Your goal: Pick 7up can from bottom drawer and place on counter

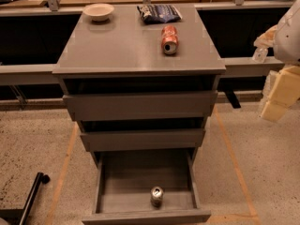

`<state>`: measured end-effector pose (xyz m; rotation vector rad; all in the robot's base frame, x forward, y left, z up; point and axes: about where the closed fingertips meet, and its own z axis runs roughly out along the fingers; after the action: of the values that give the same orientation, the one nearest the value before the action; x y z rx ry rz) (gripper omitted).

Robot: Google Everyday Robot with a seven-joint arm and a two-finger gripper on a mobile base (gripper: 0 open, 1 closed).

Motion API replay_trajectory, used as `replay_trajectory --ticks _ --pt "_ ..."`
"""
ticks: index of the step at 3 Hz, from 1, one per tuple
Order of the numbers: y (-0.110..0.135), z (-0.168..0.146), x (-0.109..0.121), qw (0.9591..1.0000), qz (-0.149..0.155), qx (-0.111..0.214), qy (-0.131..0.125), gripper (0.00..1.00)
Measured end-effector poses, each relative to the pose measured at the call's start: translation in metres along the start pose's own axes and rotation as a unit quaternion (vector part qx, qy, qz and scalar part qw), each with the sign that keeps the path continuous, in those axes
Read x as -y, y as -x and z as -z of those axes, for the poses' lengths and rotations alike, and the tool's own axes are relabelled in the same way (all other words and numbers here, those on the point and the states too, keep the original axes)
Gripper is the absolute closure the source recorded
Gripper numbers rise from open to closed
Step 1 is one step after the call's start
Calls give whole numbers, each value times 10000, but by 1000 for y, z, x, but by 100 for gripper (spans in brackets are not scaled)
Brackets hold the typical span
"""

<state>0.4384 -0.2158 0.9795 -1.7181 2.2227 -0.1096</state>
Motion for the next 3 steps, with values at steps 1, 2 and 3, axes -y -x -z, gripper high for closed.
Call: replay_trajectory --ticks 1,2,3 --pt "1 -2 0 10000 7 59 -55 0" --pt "0 -23 -3 9998 61 154 -60 0" --pt "-1 -60 -8 9995 88 287 -10 0"
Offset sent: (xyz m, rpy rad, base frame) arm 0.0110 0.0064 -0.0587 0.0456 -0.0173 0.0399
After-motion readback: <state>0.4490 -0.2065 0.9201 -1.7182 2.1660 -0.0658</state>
